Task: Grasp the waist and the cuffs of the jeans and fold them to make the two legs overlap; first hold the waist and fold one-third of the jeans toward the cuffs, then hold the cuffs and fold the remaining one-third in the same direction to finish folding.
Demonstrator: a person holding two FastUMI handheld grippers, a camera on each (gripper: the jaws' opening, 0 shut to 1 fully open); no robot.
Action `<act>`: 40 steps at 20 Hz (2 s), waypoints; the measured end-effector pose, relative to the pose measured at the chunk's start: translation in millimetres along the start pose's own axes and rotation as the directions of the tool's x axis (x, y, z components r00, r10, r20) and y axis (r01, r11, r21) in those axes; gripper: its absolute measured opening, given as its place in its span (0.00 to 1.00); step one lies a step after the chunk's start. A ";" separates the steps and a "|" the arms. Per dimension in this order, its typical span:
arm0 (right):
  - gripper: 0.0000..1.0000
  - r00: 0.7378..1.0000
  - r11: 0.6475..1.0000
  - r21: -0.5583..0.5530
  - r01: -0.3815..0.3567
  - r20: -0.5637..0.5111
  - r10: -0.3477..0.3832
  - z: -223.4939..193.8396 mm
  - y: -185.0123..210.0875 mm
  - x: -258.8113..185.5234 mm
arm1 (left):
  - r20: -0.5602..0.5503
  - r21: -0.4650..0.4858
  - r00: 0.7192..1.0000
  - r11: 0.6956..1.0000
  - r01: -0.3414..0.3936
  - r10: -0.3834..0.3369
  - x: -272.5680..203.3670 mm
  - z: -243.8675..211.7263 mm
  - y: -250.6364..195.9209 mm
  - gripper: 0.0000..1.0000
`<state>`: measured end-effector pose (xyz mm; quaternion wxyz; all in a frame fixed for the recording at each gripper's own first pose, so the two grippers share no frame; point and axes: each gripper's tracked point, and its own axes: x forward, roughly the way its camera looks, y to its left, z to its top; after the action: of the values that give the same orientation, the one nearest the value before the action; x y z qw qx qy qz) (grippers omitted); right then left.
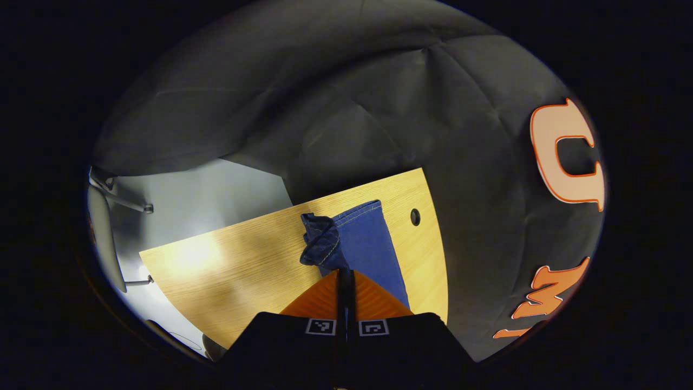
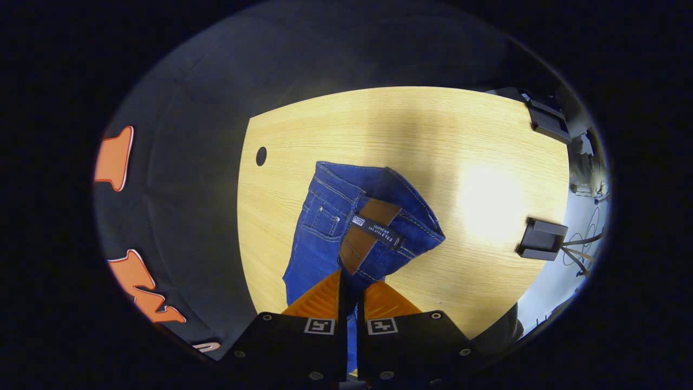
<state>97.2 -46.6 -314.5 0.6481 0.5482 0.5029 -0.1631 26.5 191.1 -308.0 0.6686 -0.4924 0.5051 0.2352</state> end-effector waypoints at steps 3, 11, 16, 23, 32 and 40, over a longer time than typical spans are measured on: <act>0.08 0.999 0.999 0.023 0.040 0.003 -0.040 2.1 19.5 11.0 | -0.039 0.071 0.998 0.997 -0.036 0.039 30.5 7.1 -22.0 0.01; 0.08 0.988 0.991 0.067 0.114 -0.112 -0.106 13.0 68.9 82.7 | -0.136 0.412 0.985 0.910 -0.045 0.110 108.9 13.2 -80.0 0.04; 0.07 0.991 0.994 0.113 -0.003 -0.131 0.018 20.0 109.8 103.8 | 0.106 0.491 0.990 0.871 0.029 -0.093 120.5 65.0 -128.4 0.43; 0.53 0.978 0.973 -0.095 -0.210 0.001 0.211 45.6 153.1 84.2 | 0.240 0.673 0.926 0.737 0.058 -0.292 66.3 48.1 -183.6 0.96; 0.87 0.995 0.950 -0.311 -0.034 0.079 0.061 59.7 71.2 130.2 | 0.285 0.902 0.758 0.431 -0.006 -0.587 -8.4 -15.5 -231.7 0.96; 0.95 0.977 0.946 -0.323 0.019 0.208 0.051 92.3 49.3 139.8 | 0.268 0.949 0.664 0.309 -0.059 -0.698 -79.1 -94.7 -260.7 0.98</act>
<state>240.1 -62.7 -413.6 0.7806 0.4179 0.4459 -0.1312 166.2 15.3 -127.0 0.9839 -0.0239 0.1583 -0.0792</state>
